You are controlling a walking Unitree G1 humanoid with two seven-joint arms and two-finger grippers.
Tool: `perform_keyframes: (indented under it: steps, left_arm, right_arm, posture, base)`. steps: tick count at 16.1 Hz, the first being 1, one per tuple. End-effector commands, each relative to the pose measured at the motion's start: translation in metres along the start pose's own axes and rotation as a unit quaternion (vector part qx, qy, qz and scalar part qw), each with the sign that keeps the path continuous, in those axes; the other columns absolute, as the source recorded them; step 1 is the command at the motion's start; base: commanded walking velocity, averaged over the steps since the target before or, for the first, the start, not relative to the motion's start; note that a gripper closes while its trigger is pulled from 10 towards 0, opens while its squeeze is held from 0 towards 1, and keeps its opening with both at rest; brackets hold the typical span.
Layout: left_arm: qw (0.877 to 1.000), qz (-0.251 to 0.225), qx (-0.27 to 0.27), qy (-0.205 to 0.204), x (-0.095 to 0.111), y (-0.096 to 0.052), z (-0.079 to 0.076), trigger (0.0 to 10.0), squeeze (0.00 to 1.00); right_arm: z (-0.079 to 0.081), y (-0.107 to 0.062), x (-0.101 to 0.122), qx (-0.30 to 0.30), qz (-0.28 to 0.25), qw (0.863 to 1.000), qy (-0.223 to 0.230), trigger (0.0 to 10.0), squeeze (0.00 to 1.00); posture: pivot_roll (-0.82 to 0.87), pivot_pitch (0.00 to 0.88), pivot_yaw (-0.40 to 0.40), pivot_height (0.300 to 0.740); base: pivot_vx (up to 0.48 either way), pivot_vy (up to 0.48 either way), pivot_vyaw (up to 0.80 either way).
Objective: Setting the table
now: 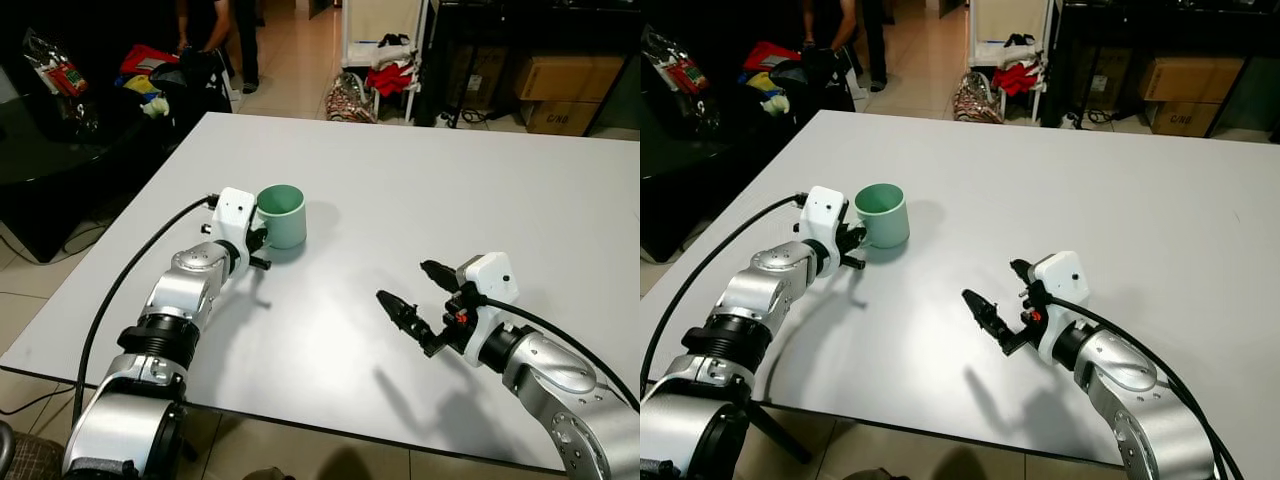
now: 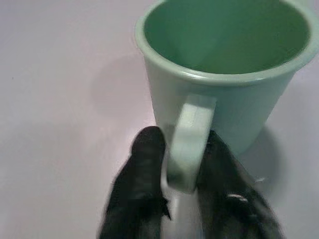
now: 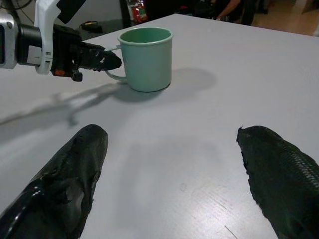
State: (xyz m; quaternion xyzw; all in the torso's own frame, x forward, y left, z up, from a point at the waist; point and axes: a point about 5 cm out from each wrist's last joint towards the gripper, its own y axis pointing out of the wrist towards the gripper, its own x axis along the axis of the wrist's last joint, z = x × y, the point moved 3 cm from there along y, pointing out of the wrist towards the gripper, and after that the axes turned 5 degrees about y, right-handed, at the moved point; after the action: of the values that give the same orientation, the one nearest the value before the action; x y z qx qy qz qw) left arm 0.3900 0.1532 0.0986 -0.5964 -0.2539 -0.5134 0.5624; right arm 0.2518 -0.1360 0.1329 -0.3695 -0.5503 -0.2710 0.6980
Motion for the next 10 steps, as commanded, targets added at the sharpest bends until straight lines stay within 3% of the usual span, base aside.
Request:
perform_keyframes:
  steps: [1,3,4,5,10]
  left_arm:
    - [1.000,-0.028,-0.006,-0.007,0.011,-0.001,0.003,10.0,1.00]
    - [0.999,-0.049,-0.020,-0.010,0.014,-0.005,0.003,10.0,1.00]
    - [0.998,-0.051,-0.022,-0.010,0.013,-0.008,0.005,10.0,0.84]
    - [0.998,-0.060,-0.025,-0.015,0.009,-0.015,0.009,10.0,0.00]
    - [0.990,-0.122,-0.065,-0.014,0.019,-0.049,0.003,10.0,0.00]
  right_arm:
    - [0.005,0.000,0.002,0.013,-0.001,1.000,0.003,10.0,0.00]
    - [0.005,0.000,0.003,0.013,-0.004,1.000,0.004,10.0,0.00]
    - [0.005,-0.001,0.004,0.013,-0.006,1.000,0.005,10.0,0.00]
    - [0.005,-0.003,0.006,0.012,-0.012,1.000,0.008,10.0,0.00]
    - [0.014,-0.006,0.006,0.024,-0.021,0.999,0.027,10.0,0.00]
  posture:
    - [-0.06,0.000,0.071,0.740]
    - [-0.06,0.000,0.074,0.740]
    - [-0.07,0.000,0.075,0.740]
    - [-0.07,0.000,0.076,0.740]
    - [-0.04,0.000,0.065,0.740]
  base:
    - [0.000,0.000,0.00]
    - [0.000,0.000,0.00]
    - [0.000,0.000,0.00]
    - [0.000,0.000,0.00]
    - [0.000,0.000,0.00]
